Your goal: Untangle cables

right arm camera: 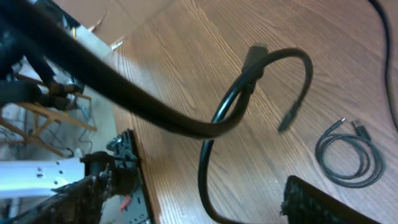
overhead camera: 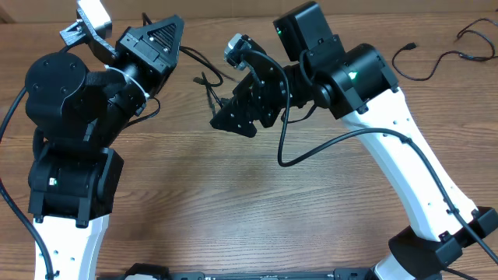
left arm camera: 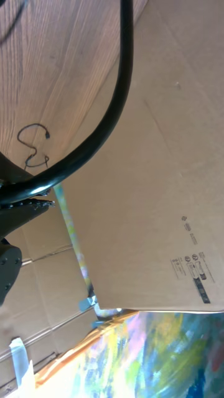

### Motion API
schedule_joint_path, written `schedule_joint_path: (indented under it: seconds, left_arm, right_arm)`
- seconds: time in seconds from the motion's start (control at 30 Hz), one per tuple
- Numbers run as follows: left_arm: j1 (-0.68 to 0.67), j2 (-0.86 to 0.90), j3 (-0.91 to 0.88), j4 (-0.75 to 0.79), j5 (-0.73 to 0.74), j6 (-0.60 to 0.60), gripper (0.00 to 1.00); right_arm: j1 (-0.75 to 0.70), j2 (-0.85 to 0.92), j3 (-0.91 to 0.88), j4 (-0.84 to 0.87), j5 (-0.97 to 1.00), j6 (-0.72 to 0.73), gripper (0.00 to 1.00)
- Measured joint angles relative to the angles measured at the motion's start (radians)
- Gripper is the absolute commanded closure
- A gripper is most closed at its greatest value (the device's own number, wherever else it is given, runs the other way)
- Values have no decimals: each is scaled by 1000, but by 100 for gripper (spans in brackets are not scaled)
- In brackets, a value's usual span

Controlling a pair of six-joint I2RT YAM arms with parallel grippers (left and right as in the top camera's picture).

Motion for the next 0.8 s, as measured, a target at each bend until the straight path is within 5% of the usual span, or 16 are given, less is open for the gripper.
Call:
schedule_joint_path:
  seconds: [0.47, 0.8]
  left_arm:
    - [0, 0, 0, 53, 47, -159, 96]
    - [0, 0, 0, 58, 58, -212, 96]
  right_arm:
    - [-1, 0, 0, 8, 15, -4, 38]
    - [-1, 0, 0, 14, 21, 0, 96]
